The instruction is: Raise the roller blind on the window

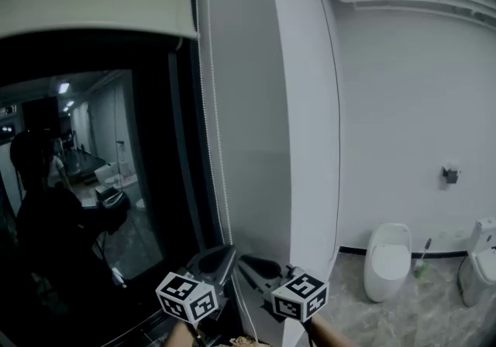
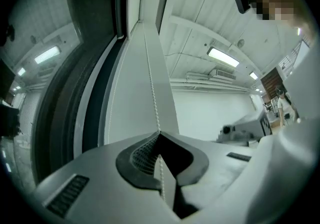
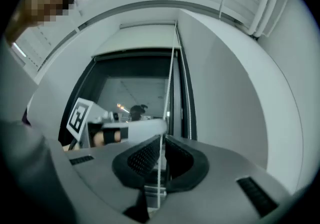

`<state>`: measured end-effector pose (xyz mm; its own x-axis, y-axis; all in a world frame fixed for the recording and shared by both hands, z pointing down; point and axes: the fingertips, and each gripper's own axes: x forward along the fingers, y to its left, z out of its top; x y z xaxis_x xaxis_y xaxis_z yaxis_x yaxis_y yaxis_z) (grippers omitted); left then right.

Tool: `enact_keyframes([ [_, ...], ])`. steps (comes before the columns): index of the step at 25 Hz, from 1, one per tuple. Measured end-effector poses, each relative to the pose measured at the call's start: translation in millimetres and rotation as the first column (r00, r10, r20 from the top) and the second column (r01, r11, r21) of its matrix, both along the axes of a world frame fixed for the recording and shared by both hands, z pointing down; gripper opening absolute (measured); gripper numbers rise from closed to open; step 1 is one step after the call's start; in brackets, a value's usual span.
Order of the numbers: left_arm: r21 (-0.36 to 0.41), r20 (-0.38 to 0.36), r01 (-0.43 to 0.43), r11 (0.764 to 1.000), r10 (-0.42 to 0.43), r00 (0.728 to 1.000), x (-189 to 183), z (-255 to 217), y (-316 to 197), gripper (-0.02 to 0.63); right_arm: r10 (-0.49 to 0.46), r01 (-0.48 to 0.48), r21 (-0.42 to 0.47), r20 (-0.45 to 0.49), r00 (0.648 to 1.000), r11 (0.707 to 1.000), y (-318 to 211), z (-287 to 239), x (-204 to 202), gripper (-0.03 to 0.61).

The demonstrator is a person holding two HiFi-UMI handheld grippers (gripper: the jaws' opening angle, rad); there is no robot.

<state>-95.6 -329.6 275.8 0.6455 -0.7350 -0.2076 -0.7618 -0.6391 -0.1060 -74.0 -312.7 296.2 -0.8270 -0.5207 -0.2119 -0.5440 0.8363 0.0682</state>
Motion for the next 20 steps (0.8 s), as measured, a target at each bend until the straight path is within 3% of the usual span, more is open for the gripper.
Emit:
enact_keyframes([
  [6,-0.005,-0.003,0.001,1.0,-0.001,1.0,2,-10,14,0.012,0.001,-0.01,0.123,0.077,0.997,0.992,17,-90,3,0.018],
  [15,0.033,-0.01,0.066,0.997,-0.066,0.998,-9,-15,27,0.014,-0.004,-0.015,0.169,0.113,0.994,0.985,36,-102,9,0.018],
  [20,0.114,-0.034,0.155,0.981,-0.152,0.988,-27,-35,42,0.014,0.015,-0.034,0.173,0.109,0.994,0.984,39,-101,8,0.018],
])
